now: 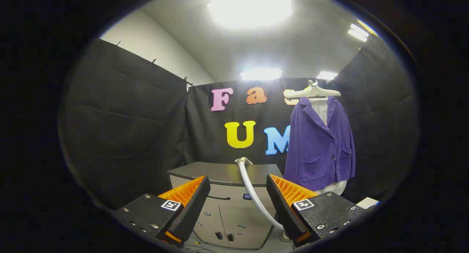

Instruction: Iron the clothes twice with a garment steamer, once on the left side and once on the right side.

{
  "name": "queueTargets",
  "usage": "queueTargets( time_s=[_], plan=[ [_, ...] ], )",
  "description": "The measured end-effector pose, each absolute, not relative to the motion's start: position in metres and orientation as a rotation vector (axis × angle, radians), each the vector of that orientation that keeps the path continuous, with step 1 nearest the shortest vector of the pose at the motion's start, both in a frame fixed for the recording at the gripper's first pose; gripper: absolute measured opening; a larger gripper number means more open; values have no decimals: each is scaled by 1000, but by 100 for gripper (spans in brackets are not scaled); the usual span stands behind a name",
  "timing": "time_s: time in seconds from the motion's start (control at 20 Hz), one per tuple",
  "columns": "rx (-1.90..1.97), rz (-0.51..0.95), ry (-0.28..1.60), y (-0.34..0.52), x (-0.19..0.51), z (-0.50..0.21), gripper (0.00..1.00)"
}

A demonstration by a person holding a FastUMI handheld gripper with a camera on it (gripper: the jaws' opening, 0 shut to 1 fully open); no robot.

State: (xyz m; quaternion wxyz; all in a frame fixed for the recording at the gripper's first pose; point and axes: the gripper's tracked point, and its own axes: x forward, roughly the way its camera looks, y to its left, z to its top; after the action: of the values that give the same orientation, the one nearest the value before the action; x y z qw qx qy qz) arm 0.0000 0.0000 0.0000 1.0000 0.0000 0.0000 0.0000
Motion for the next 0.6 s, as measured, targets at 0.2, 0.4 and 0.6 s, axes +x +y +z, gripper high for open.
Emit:
queueTargets(
  time_s=[0.2, 0.4, 0.6],
  plan=[
    [1, 7, -6, -6, 5, 5, 95],
    [3, 6, -3, -13, 5, 9, 95],
    [20, 12, 6, -18, 5, 8, 94]
  ],
)
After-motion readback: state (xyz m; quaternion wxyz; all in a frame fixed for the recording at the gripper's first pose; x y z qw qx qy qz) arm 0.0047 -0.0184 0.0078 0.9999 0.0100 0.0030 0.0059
